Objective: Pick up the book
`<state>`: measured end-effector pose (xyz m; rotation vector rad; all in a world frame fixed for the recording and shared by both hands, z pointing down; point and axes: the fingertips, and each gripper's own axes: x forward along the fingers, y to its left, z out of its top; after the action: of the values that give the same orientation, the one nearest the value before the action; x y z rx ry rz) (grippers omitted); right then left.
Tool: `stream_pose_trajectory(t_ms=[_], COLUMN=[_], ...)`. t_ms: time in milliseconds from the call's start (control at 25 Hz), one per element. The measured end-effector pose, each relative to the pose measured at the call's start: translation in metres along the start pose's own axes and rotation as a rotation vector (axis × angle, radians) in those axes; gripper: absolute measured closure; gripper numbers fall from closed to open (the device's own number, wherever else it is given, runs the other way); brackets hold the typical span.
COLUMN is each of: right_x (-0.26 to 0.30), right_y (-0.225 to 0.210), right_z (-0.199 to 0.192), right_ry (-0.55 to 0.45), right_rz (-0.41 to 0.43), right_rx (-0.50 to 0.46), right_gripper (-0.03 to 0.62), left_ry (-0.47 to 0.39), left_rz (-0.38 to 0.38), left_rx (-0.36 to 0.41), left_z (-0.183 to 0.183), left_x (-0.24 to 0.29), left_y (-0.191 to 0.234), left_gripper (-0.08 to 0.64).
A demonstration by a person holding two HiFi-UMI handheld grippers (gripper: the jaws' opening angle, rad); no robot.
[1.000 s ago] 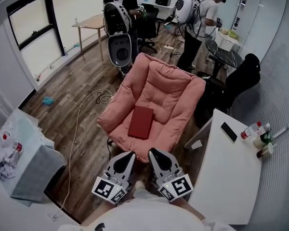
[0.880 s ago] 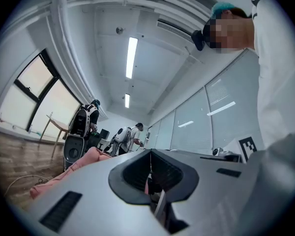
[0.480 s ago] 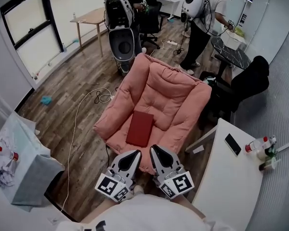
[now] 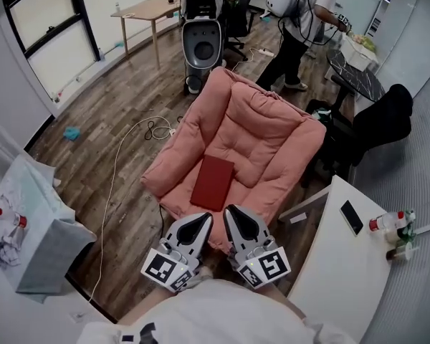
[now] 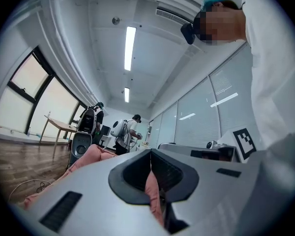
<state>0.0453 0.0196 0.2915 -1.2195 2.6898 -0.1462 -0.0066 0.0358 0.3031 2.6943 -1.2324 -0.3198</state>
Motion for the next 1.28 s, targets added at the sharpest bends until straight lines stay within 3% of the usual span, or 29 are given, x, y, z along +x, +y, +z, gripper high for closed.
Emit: stream_pose_trajectory(t_ms=[200,600,1080,1280], right_x=[0.015,0.083,0.218,0.237], right_y=[0.007,-0.025,-0.089,-0.113], right_z=[-0.008,-0.016,-0.01,-0.01], right_ry=[0.011,0.009,-0.045,-0.055], right_rz=[0.034,-0.002,-0.129,-0.207], right_rx=[0.002,-0.023,-0.022,-0.024], right_gripper=[0.546,0.546,0.546,0.546], left_ry=[0.002,-0.009,0.019,0.041], left_rz=[0.016,-0.025,-0.142,-0.168], left_rx=[-0.003,-0.003,0.022,0.003], left_z=[-0.002,0.007,0.038,0.037], left_x=[0.001,0.051,0.134,0.155], left_y=[0.015,0.085,0.208,0.238], left_gripper=[0.555,0.555,0.555,0.555])
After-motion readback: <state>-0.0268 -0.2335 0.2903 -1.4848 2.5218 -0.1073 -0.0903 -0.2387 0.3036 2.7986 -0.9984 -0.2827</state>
